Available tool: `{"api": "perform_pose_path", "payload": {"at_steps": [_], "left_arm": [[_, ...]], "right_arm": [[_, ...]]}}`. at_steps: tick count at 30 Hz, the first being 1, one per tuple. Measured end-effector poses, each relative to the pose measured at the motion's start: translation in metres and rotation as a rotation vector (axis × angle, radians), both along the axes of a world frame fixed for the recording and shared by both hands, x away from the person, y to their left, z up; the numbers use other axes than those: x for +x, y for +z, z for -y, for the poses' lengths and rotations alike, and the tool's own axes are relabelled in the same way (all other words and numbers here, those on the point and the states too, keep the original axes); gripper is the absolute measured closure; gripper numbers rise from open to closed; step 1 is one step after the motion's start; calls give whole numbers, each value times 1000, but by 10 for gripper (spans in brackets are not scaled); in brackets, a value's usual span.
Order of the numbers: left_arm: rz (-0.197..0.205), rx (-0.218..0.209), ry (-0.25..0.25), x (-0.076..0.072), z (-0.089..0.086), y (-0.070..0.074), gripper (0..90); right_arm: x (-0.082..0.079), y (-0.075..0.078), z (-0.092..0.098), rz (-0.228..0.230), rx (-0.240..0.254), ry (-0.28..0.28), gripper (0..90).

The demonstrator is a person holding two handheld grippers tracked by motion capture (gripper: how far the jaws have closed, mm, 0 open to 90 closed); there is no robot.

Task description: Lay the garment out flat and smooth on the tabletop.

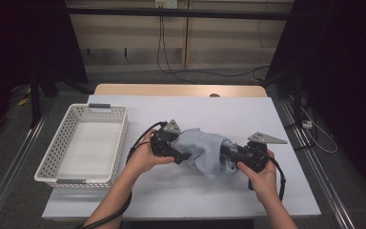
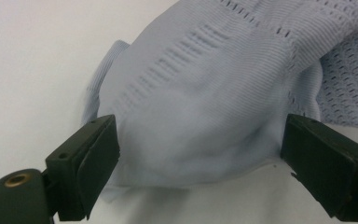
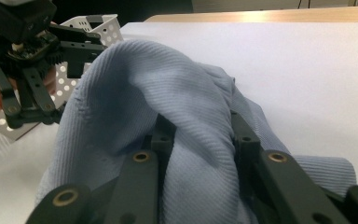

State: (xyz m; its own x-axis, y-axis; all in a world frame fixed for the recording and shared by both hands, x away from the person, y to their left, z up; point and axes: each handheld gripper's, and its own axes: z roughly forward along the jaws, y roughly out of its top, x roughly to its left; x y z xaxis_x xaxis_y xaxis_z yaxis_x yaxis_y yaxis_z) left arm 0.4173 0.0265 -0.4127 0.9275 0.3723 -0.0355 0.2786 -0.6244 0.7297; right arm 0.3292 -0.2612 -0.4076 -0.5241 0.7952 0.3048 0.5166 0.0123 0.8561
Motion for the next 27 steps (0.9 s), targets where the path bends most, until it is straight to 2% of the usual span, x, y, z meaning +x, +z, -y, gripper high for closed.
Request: {"api": "perform_pose_path", "payload": {"at_steps": [2, 6, 8, 9, 10, 12, 15, 18, 20, 24, 27], "left_arm": [[10, 2, -4, 0, 2, -5, 99], [59, 13, -15, 2, 8, -12, 73], [76, 25, -16, 1, 11, -15, 81], [76, 29, -21, 1, 12, -15, 123], [79, 29, -22, 0, 12, -15, 229], [31, 14, -5, 0, 11, -13, 360], [14, -13, -3, -2, 7, -6, 591], [-37, -27, 18, -3, 3, 4, 726], [-94, -47, 11, -4, -1, 11, 765], [-177, -65, -16, -9, -7, 24, 780], [-207, -89, -34, -10, -12, 32, 781]], "right_arm": [[0, 0, 0, -1, 2, 0, 697], [0, -1, 0, -9, 7, -4, 697], [0, -2, 0, -12, 25, -3, 697], [0, -2, 0, -12, 26, -1, 697], [0, -2, -1, -13, 25, 1, 697], [0, -3, -1, -13, 24, 3, 697], [-1, -4, 1, -15, 33, 5, 697], [-1, -3, 2, -17, 49, 15, 697], [-2, -1, 3, -24, 64, 23, 697], [-4, 4, 6, -38, 92, 51, 697], [-6, 10, 8, -48, 116, 72, 692]]}}
